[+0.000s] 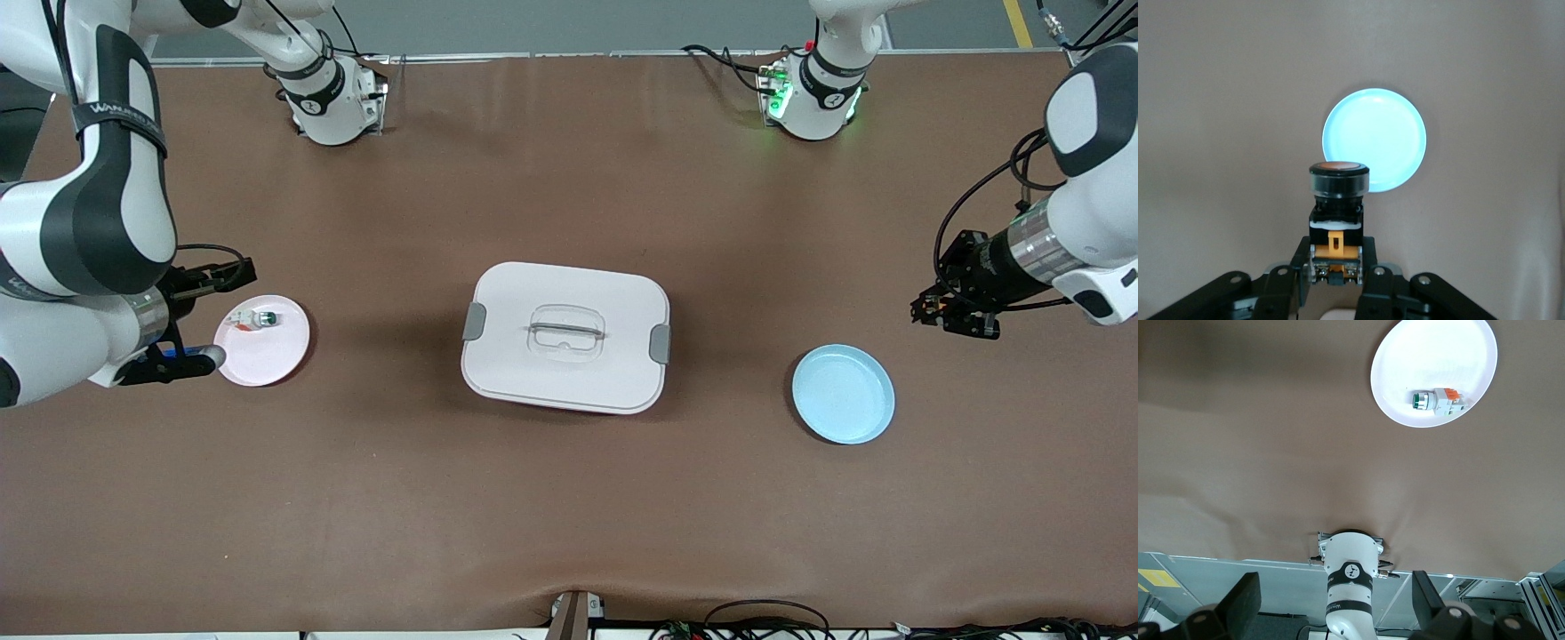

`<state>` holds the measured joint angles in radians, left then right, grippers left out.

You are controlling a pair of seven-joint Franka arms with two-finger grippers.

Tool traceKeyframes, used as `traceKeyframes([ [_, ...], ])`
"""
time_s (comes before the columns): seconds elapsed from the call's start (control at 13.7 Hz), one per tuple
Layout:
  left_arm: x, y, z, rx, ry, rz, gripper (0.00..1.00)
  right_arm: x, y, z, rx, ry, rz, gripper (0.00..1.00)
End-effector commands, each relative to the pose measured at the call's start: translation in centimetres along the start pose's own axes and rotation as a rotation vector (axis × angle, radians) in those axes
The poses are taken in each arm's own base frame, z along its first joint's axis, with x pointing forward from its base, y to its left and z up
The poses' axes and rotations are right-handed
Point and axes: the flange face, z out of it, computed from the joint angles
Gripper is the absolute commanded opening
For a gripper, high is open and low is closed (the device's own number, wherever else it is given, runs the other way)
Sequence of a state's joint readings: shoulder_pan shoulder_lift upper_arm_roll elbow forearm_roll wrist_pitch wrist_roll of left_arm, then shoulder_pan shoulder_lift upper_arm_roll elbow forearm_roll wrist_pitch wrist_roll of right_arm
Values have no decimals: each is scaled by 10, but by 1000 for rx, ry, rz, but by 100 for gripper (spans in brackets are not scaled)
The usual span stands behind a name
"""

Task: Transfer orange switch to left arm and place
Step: 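Carry the switch with the left gripper over the blue plate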

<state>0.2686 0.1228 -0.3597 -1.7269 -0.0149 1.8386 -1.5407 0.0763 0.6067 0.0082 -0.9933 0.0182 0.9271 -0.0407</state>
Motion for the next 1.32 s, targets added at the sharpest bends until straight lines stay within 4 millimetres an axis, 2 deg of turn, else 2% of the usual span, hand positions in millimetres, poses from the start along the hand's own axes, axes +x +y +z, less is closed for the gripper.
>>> traceKeyframes([
  [0.0, -5, -7, 22, -19, 56, -3, 0, -6, 5, -4, 2, 7, -20, 100],
  [0.44, 0, -1, 76, -61, 60, 11, 0, -7, 4, -8, 1, 29, -33, 100],
  [0.51, 0, 1, 89, -58, 65, 21, 0, -19, 7, -15, 4, 41, -14, 100],
  [0.58, 1, 4, 97, -62, 70, 26, 0, -31, 22, -23, 36, 64, -23, 100],
  [0.66, 1, 6, 105, -63, 64, 26, 0, -33, 38, -23, 48, 66, -12, 100],
  [0.88, 4, 14, 134, -65, 54, 20, 0, -38, 38, -26, 14, 74, 1, 100],
  [1.1, -3, 23, 171, -59, 99, 0, 0, -37, 23, -26, -20, 66, 20, 100],
  [1.24, -3, 30, 191, -74, 83, -20, 0, -37, 34, -26, 13, 75, 39, 100],
])
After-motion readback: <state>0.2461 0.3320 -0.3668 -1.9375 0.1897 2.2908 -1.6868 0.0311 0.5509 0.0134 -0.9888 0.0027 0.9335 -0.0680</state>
